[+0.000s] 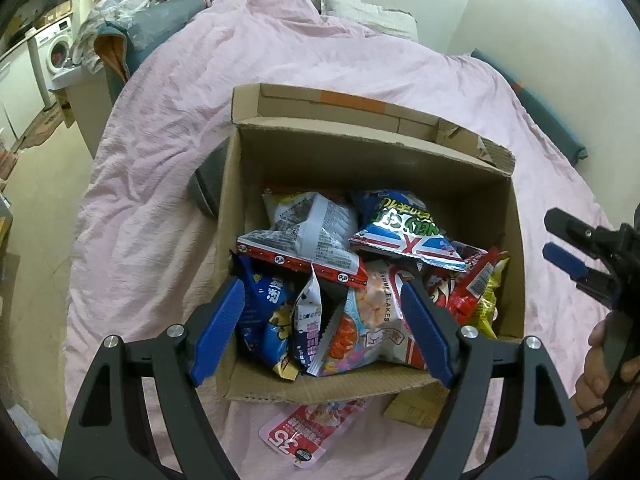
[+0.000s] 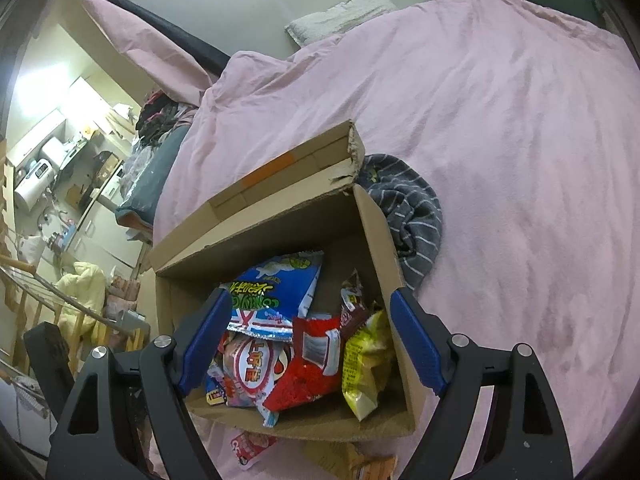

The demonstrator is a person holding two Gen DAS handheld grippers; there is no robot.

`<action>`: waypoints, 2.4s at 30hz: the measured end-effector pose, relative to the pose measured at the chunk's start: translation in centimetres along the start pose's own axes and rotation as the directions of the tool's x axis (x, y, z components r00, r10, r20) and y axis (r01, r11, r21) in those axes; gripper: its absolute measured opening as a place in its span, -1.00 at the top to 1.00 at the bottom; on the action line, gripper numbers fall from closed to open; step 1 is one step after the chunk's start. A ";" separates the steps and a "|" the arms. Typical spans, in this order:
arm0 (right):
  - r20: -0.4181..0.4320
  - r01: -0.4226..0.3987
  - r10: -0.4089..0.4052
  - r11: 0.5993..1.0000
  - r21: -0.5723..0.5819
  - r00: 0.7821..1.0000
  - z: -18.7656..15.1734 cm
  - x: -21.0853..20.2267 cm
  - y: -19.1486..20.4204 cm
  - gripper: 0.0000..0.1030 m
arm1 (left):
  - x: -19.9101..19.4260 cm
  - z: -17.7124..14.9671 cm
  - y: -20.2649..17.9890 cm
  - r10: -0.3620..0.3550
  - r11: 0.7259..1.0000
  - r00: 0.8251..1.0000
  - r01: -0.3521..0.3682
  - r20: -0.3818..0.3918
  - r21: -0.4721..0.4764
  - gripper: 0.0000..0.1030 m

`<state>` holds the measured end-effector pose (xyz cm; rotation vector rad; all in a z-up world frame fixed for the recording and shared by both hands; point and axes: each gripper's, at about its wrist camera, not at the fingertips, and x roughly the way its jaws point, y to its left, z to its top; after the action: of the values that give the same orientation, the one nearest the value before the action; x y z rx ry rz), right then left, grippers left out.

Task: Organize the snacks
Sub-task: 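Withdraw both tools from the box toward the remaining snacks, then grasp the yellow-and-orange wafer pack with the right tool and lift it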

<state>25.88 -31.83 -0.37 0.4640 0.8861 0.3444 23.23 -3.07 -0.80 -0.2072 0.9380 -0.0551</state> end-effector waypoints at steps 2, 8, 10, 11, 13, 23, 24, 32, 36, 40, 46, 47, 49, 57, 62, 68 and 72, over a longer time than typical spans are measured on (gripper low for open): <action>0.017 -0.004 0.004 1.000 -0.018 1.000 -0.4 -0.7 0.4 -0.64 | -0.8 -0.2 -0.1 0.007 1.000 1.000 -0.007 0.021 0.012 -0.51; 0.116 0.053 -0.044 0.996 -0.073 0.992 -2.5 -3.3 1.6 -0.77 | -3.4 -0.7 0.1 0.000 0.998 0.996 -0.005 0.088 0.057 -0.51; 0.143 0.101 -0.086 0.989 -0.104 0.986 -3.1 -4.0 2.2 -0.90 | -4.2 -0.9 0.3 0.013 0.998 0.994 -0.020 0.109 0.059 -0.51; 0.139 0.104 -0.087 0.988 -0.117 0.986 -3.4 -4.2 2.4 -0.91 | -4.7 -1.1 0.4 0.020 0.998 0.993 -0.027 0.118 0.056 -0.51; 0.127 0.117 -0.103 0.987 -0.112 0.987 -4.1 -4.7 2.3 -0.91 | -5.2 -1.4 0.8 0.040 0.998 0.991 -0.046 0.128 0.045 -0.51; 0.100 0.174 -0.165 0.980 -0.092 0.981 -7.4 -6.5 1.4 -0.94 | -6.8 -3.5 2.2 0.083 0.996 0.989 -0.086 0.125 0.017 -0.51; 0.096 0.183 -0.175 0.979 -0.089 0.980 -7.6 -6.5 1.1 -0.94 | -6.8 -3.7 2.3 0.085 0.996 0.989 -0.088 0.120 0.015 -0.51; -0.053 0.216 -0.221 0.973 -0.086 0.974 -9.6 -4.5 -1.4 -0.94 | -5.7 -6.1 2.5 0.093 0.995 0.995 -0.094 0.038 0.020 -0.51; -0.180 0.226 -0.231 0.973 -0.049 0.956 -10.9 -2.3 -2.9 -0.94 | -5.3 -6.8 2.4 0.089 0.996 0.996 -0.089 0.010 0.025 -0.51; -0.340 0.305 -0.306 0.951 -0.058 0.889 -12.2 1.3 -3.7 -0.94 | -4.8 -7.1 2.3 0.084 0.996 0.996 -0.084 -0.020 0.023 -0.51; -0.372 0.313 -0.361 0.932 -0.184 0.855 -13.0 5.2 -1.0 -0.94 | -4.6 -7.0 2.5 0.081 0.997 0.996 -0.081 -0.030 0.010 -0.51; -0.378 0.311 -0.368 0.928 -0.204 0.849 -13.1 5.8 -0.6 -0.94 | -4.5 -7.0 2.6 0.079 0.997 0.996 -0.079 -0.033 0.007 -0.51; -0.399 0.309 -0.389 0.917 -0.250 0.831 -13.5 7.4 0.3 -0.94 | -4.4 -7.0 2.9 0.085 0.996 0.996 -0.084 -0.038 0.007 -0.51; -0.482 0.272 -0.358 0.932 -0.241 0.800 -14.5 9.2 -0.3 -0.61 | -4.2 -7.3 4.8 0.102 0.994 0.993 -0.104 -0.057 -0.034 -0.51; -0.470 0.276 -0.337 0.941 -0.196 0.816 -14.1 8.1 -1.6 0.01 | -3.8 -7.1 4.6 0.087 0.994 0.993 -0.092 -0.077 -0.060 -0.51; -0.459 0.186 -0.236 0.971 -0.153 0.856 -13.7 5.8 -1.6 0.43 | -2.9 -7.6 3.7 0.120 0.993 0.988 -0.121 -0.101 -0.007 -0.51; -0.446 0.133 -0.182 0.981 -0.140 0.877 -13.6 3.9 -1.0 0.47 | -0.4 -8.7 3.2 0.134 0.990 0.966 -0.122 -0.220 0.065 -0.51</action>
<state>17.32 -27.56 -10.86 0.2085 1.3512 0.3546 15.90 -1.17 -6.13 -0.0936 1.1720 0.0174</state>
